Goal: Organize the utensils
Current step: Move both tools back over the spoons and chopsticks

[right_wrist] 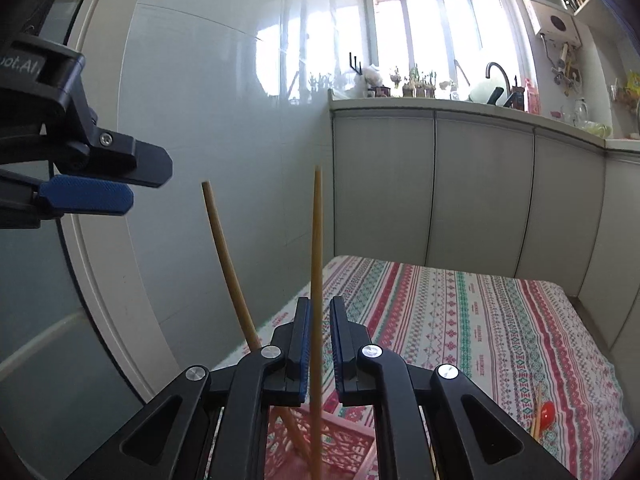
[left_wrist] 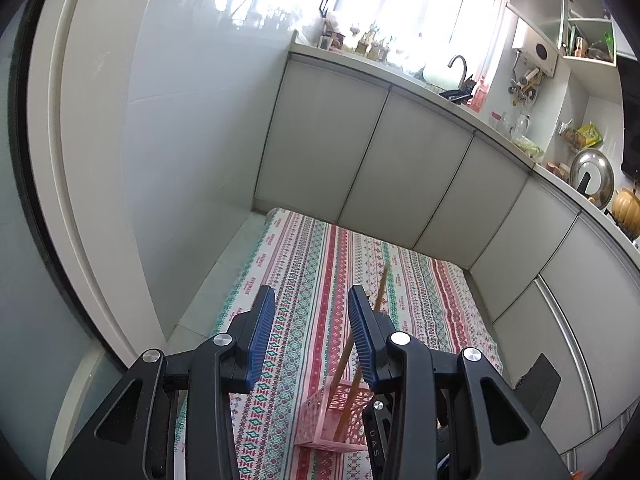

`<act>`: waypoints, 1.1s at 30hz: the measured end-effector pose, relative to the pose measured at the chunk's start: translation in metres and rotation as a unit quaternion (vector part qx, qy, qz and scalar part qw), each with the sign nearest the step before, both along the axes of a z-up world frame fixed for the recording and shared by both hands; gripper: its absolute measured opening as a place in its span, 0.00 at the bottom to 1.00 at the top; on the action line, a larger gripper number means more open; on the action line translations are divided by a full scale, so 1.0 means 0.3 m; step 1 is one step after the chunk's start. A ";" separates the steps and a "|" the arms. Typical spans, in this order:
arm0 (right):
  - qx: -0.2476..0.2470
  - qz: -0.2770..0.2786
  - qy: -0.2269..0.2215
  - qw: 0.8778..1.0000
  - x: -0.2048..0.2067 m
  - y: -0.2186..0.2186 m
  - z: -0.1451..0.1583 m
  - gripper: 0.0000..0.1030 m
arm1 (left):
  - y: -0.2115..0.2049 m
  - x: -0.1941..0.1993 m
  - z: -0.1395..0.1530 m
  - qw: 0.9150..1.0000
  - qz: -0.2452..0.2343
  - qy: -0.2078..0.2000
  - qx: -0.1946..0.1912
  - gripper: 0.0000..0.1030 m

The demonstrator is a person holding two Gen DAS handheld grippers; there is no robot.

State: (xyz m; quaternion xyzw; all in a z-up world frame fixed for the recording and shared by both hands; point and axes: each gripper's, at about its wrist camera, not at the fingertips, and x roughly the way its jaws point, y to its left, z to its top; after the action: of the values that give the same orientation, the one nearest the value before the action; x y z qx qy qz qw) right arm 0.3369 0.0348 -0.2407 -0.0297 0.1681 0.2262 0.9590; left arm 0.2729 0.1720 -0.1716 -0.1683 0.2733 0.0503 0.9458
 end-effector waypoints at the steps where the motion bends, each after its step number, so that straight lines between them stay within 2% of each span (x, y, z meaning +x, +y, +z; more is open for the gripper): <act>1: 0.010 -0.001 0.005 1.000 -0.002 -0.021 0.017 0.34 | 0.005 -0.002 0.002 1.000 0.001 -0.001 -0.002 0.39; 2: 0.024 -0.002 0.006 1.000 -0.007 -0.044 0.037 0.48 | 0.008 -0.004 0.003 1.000 0.001 -0.001 -0.004 0.39; 3: 0.037 -0.004 0.005 0.999 -0.011 -0.071 0.063 0.50 | 0.008 -0.006 0.006 1.000 0.001 -0.001 -0.006 0.39; 10: 0.113 -0.055 0.006 0.992 -0.041 -0.324 0.264 0.50 | -0.006 -0.049 0.045 1.000 -0.008 -0.015 -0.013 0.39; 15: 0.146 -0.103 0.027 0.984 -0.054 -0.536 0.353 0.50 | -0.040 -0.113 0.112 0.999 -0.022 -0.040 -0.014 0.39; 18: 0.172 -0.127 0.037 0.976 -0.064 -0.663 0.377 0.50 | -0.069 -0.153 0.153 0.998 -0.027 -0.052 -0.009 0.39; 22: 0.184 -0.167 0.070 0.966 -0.065 -0.797 0.373 0.51 | -0.122 -0.227 0.223 0.995 -0.049 -0.078 -0.029 0.39; 25: 0.186 -0.186 0.107 0.959 -0.046 -0.873 0.339 0.52 | -0.224 -0.256 0.248 0.993 -0.080 -0.088 -0.011 0.39; 27: 0.184 -0.202 0.132 0.953 -0.030 -0.909 0.307 0.52 | -0.313 -0.243 0.233 0.992 -0.105 -0.070 0.024 0.41; 30: 0.178 -0.204 0.162 0.949 -0.008 -0.927 0.273 0.52 | -0.431 -0.189 0.161 0.989 -0.122 -0.019 0.080 0.41; 33: 0.161 -0.201 0.178 0.950 -0.002 -0.922 0.260 0.52 | -0.495 -0.121 0.071 0.985 -0.140 0.035 0.093 0.41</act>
State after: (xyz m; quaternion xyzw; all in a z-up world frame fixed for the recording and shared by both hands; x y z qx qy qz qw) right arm 0.3363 -0.2417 -0.1627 0.1999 0.3001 0.0544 0.9311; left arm 0.2365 0.0236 -0.1502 -0.0379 0.3212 -0.0518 0.9448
